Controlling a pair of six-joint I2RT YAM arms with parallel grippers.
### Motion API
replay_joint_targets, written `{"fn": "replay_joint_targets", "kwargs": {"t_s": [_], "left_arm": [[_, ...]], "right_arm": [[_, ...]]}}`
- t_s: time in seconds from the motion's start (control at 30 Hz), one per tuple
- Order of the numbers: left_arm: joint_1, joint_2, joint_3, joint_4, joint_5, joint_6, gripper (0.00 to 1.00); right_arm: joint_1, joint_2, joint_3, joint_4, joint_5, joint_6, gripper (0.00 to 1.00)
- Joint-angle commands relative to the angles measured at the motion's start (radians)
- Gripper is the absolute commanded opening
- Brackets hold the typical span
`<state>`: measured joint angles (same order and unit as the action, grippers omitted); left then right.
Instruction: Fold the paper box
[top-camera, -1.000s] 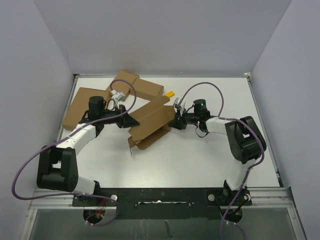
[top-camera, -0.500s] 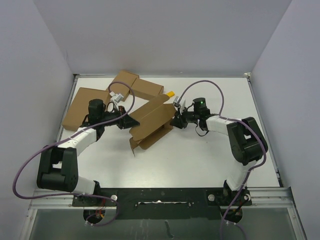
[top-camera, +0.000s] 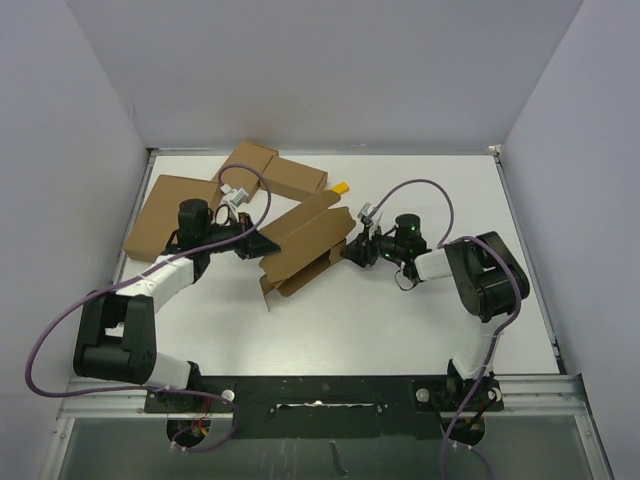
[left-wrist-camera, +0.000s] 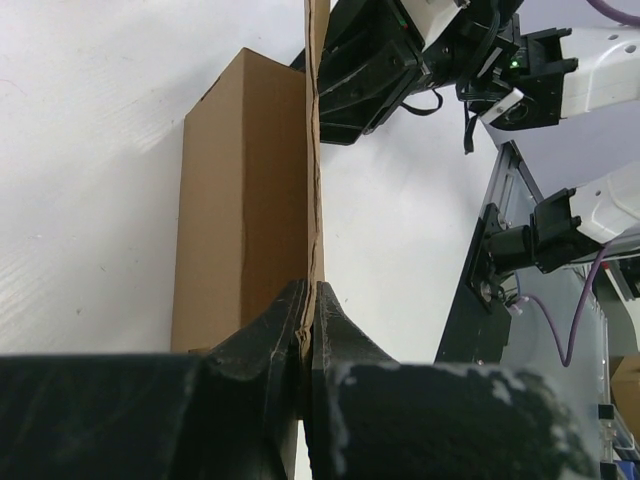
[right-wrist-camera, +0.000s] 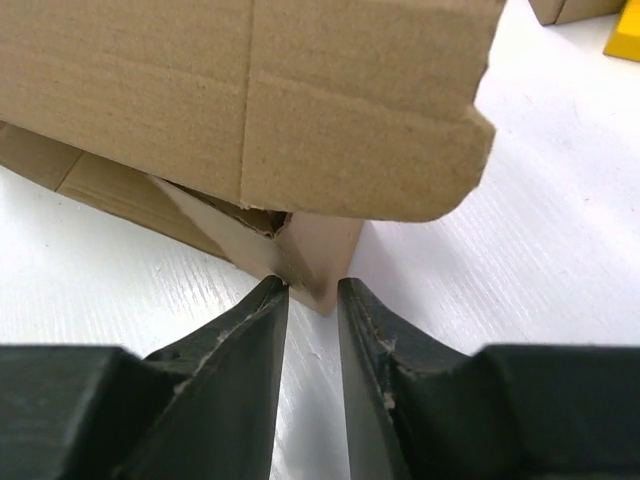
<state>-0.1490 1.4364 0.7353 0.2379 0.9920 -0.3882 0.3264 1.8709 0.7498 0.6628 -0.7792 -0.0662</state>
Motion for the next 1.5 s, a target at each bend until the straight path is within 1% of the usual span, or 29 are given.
{"fn": "replay_joint_targets", "kwargs": {"t_s": [0.0,0.07,0.2,0.33,0.5,0.6,0.7,0.83,0.9,0.97,1.07,1.2,1.33,1.47], "left_arm": [[-0.005,-0.029,0.011,0.057,0.017,0.011,0.00],[-0.006,-0.026,0.011,0.058,0.021,0.011,0.00],[-0.009,-0.022,0.013,0.064,0.028,0.007,0.00],[-0.012,-0.019,0.013,0.066,0.035,0.005,0.00],[-0.015,-0.014,0.012,0.071,0.043,0.000,0.00],[-0.015,-0.012,0.010,0.084,0.045,-0.012,0.00],[-0.015,-0.015,0.006,0.109,0.047,-0.028,0.00],[-0.012,-0.032,-0.004,0.151,0.041,-0.046,0.00],[-0.010,-0.050,-0.015,0.174,0.026,-0.056,0.00],[-0.008,-0.071,-0.024,0.194,0.012,-0.059,0.00],[0.002,-0.103,-0.042,0.228,-0.022,-0.075,0.00],[0.015,-0.145,-0.069,0.275,-0.082,-0.099,0.00],[0.017,-0.172,-0.083,0.279,-0.135,-0.109,0.00],[0.017,-0.166,-0.087,0.265,-0.171,-0.127,0.00]], "right_arm": [[-0.004,0.015,-0.006,0.243,-0.044,0.059,0.30],[-0.003,0.021,-0.007,0.262,-0.042,0.060,0.32],[-0.001,0.032,-0.013,0.314,-0.027,0.064,0.42],[-0.001,0.056,-0.001,0.341,-0.021,0.082,0.45],[0.007,0.071,0.020,0.348,-0.018,0.088,0.45],[0.016,0.065,0.019,0.334,-0.003,0.075,0.41],[0.023,0.060,0.020,0.320,0.014,0.061,0.34],[0.026,0.041,0.020,0.296,0.020,0.037,0.18],[0.028,0.009,0.029,0.246,0.026,0.006,0.07],[0.029,-0.028,0.058,0.160,0.032,-0.013,0.00],[0.031,-0.073,0.137,-0.043,0.048,-0.030,0.00],[0.034,-0.104,0.278,-0.404,0.053,-0.104,0.00],[0.035,-0.109,0.406,-0.727,0.073,-0.206,0.00],[0.037,-0.117,0.495,-0.993,0.120,-0.284,0.00]]}}
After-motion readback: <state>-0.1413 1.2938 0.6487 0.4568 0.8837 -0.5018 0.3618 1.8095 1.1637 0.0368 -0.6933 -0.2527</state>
